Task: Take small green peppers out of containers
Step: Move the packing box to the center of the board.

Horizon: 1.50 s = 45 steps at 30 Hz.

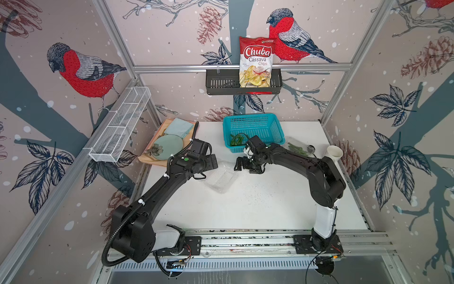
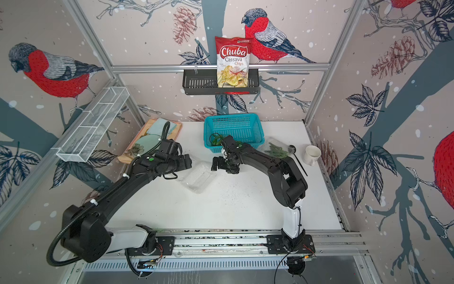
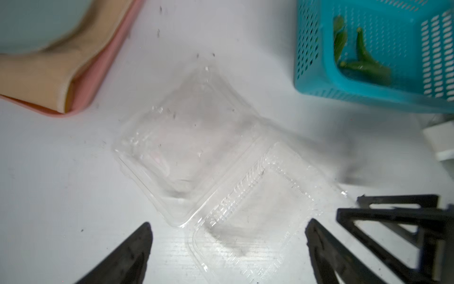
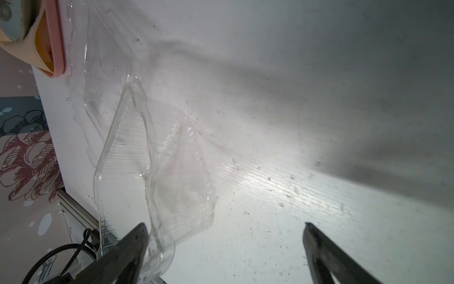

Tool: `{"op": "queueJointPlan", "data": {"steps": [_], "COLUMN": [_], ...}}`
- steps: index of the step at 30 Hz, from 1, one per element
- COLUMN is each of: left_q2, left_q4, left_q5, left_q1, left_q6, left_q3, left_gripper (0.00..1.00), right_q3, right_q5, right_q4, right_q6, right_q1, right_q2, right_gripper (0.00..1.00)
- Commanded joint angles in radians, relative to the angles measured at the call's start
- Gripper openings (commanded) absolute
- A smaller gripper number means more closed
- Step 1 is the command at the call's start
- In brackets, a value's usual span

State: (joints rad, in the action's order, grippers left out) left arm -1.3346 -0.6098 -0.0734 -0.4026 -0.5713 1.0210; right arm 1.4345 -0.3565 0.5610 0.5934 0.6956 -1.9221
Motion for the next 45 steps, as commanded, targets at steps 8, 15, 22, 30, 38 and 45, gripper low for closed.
{"op": "queueJointPlan", "data": {"steps": [8, 15, 22, 30, 38, 45], "left_q2": [-0.19, -0.301, -0.238, -0.15, -0.071, 0.006], "left_q4": [0.206, 0.141, 0.052, -0.043, -0.165, -0.273], "left_q5": [0.056, -0.071, -0.144, -0.154, -0.142, -0.151], "left_q1": [-0.034, -0.053, -0.057, -0.078, -0.09, -0.094], "left_q6": [0.082, 0.06, 0.007, -0.016, -0.06, -0.071], "left_q3": [-0.109, -0.065, -0.127, -0.178, -0.145, -0.082], "left_gripper": [0.9, 0.86, 0.83, 0.83, 0.83, 0.83], "right_q3": [-0.071, -0.021, -0.007, 0.075, 0.321, 0.514], "right_q5": [-0.015, 0.034, 0.056, 0.106, 0.198, 0.334], "right_q4": [-0.032, 0.044, 0.09, 0.094, 0.083, 0.031], "right_q6": [0.03, -0.018, -0.069, -0.177, -0.255, -0.321], "right_q1": [-0.018, -0.069, -0.234, -0.496, -0.658, -0.703], "right_q2": [0.087, 0.14, 0.226, 0.158, -0.109, -0.28], "right_gripper": [0.96, 0.96, 0.96, 0.99, 0.99, 0.99]}}
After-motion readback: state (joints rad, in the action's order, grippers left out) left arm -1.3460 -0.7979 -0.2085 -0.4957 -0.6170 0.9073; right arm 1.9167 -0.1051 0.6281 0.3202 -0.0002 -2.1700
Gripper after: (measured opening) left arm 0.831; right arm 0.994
